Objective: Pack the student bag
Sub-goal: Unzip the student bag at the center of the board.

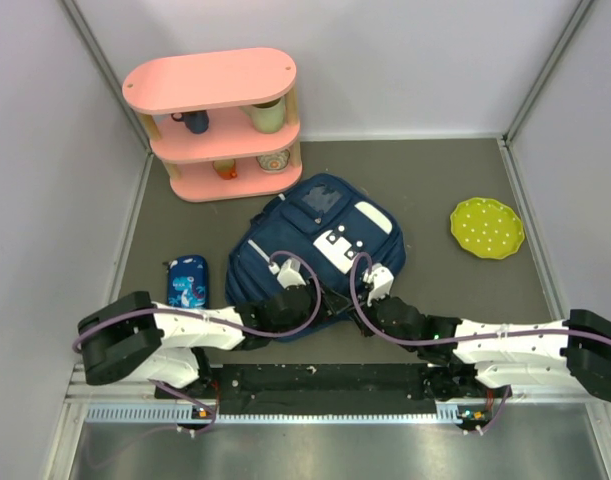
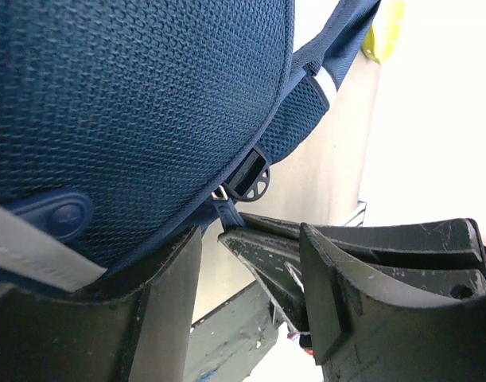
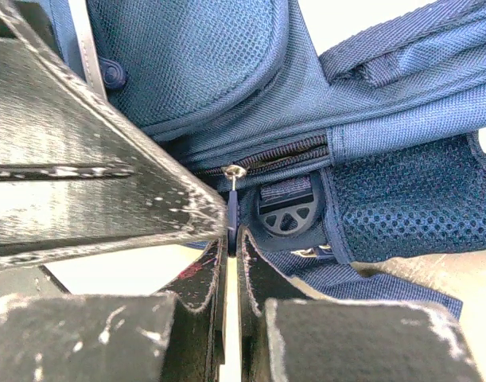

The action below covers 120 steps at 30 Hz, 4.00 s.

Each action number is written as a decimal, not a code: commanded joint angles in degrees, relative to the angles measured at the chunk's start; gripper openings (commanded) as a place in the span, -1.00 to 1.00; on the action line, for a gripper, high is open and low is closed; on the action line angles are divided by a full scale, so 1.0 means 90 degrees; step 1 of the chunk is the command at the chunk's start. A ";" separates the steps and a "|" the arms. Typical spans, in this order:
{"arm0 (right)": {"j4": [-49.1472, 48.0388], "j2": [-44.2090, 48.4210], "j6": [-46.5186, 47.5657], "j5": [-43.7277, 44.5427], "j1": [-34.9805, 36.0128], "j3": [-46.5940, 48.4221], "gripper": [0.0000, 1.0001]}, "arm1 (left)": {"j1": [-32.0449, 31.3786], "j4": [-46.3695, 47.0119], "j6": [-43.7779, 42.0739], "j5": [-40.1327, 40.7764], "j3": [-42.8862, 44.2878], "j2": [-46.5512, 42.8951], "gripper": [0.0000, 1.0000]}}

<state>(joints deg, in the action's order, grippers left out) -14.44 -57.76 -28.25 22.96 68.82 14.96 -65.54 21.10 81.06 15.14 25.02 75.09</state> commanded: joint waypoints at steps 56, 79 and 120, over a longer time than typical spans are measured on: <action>0.3752 0.3743 -0.1322 0.2695 0.0032 0.0601 0.43 | 0.0309 0.0653 -0.0480 -0.0822 0.0590 0.1657 -1.00; 0.1654 -0.0262 -0.2740 -0.1897 -0.2831 0.1424 0.12 | 0.0309 -0.0167 -0.2404 -0.1262 0.1175 0.0759 -1.00; 0.1887 -0.2362 -0.1529 -0.3350 -0.5917 0.3845 -1.00 | 0.0261 -0.4679 -0.3762 -0.1437 0.1204 -0.1918 -1.00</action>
<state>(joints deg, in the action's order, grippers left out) 9.74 -77.41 -47.64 -17.96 22.20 43.38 -62.28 -8.97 50.78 5.93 34.72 59.07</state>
